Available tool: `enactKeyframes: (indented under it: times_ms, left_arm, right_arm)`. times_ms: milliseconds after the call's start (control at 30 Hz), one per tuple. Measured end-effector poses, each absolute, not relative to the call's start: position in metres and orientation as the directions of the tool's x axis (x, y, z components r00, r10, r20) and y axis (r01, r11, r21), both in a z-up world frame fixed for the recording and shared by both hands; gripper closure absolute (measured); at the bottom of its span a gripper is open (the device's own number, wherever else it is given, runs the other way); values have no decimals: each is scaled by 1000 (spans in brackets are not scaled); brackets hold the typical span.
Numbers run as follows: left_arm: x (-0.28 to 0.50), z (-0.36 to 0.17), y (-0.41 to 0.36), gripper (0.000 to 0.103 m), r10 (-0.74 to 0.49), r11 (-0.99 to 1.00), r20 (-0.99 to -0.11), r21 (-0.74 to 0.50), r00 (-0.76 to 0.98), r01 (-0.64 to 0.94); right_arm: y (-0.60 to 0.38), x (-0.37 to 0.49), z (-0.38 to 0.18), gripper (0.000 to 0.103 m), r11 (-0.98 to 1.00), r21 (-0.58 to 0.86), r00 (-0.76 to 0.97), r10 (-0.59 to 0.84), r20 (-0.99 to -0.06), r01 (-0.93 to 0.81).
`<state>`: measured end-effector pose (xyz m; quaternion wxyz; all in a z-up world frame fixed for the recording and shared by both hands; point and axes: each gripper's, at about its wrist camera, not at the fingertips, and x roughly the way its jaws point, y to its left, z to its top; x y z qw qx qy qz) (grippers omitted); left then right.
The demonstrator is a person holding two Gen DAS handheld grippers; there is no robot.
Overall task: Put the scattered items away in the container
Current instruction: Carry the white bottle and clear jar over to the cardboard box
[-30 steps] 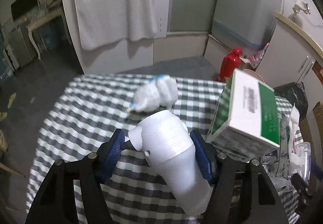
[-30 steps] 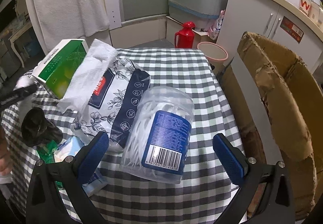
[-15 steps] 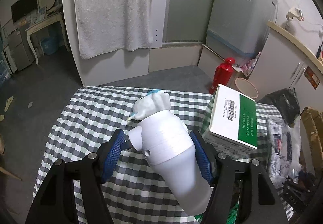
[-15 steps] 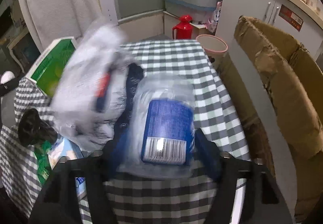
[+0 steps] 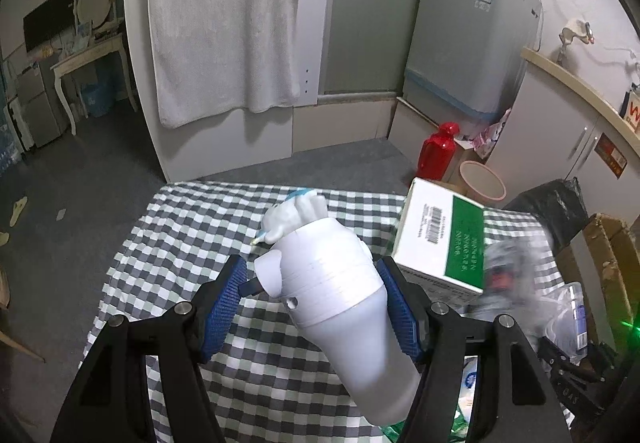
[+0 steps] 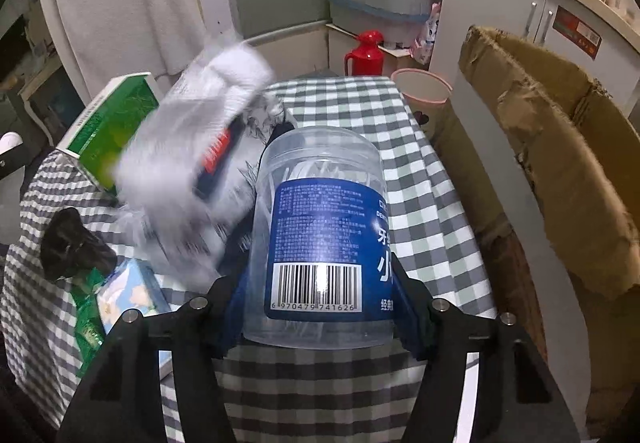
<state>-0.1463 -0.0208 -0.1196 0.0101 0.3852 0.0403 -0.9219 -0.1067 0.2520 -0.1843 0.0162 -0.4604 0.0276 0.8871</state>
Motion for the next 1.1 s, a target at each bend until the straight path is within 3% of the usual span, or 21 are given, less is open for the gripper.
enactKeyframes:
  times_ms: [1100]
  left_arm:
    - [-38,25,38,35,83,-996,-504,-57,-860,-63]
  right_arm:
    - [251,3,-15,42,-998,70,-832,-45,-553,8]
